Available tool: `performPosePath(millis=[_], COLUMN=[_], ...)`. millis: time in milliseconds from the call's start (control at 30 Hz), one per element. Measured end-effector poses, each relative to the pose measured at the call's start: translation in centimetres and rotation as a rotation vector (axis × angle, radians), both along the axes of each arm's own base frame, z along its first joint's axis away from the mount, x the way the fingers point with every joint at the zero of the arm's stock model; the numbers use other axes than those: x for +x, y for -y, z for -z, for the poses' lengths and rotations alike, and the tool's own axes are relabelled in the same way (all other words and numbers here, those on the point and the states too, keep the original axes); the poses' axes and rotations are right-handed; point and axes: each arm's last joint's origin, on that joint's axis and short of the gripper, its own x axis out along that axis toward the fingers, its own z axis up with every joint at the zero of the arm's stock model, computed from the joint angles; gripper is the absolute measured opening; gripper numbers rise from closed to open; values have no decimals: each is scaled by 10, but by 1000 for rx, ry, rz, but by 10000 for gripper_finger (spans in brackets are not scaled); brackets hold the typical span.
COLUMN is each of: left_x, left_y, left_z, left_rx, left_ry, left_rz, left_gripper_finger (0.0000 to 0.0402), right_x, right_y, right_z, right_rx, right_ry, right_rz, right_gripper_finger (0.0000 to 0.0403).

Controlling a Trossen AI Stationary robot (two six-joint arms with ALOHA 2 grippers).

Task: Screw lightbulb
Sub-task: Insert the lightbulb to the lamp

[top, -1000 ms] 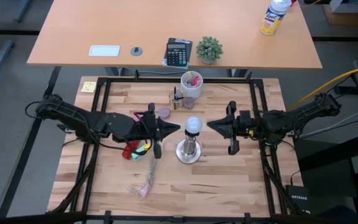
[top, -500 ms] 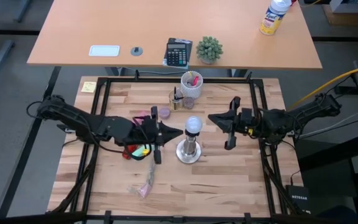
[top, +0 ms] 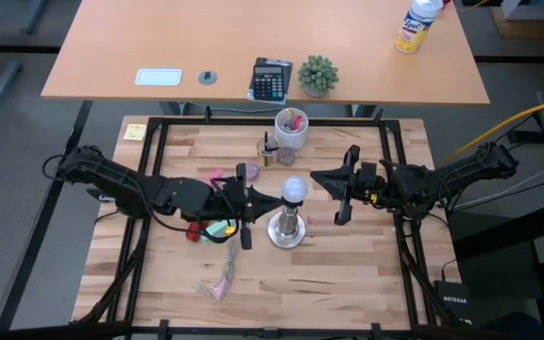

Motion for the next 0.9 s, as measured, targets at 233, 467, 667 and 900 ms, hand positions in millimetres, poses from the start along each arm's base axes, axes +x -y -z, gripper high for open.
performPosePath(millis=[233, 467, 667, 900], left_x=[1, 1, 1, 1], left_y=[-2, -2, -2, -2], left_z=[0, 0, 0, 0], left_rx=[-8, -10, -10, -10], left_ry=[2, 2, 1, 1], left_rz=[-8, -8, -8, -8], left_gripper_finger=[3, 3, 3, 3], right_x=[4, 5, 5, 5], right_y=[-2, -2, -3, -3], right_z=[3, 3, 3, 3], right_rx=[-1, -1, 11, 9], right_ry=[-7, -7, -2, -1], right_rz=[-2, 1, -37, -58], right_gripper_finger=[14, 14, 14, 14])
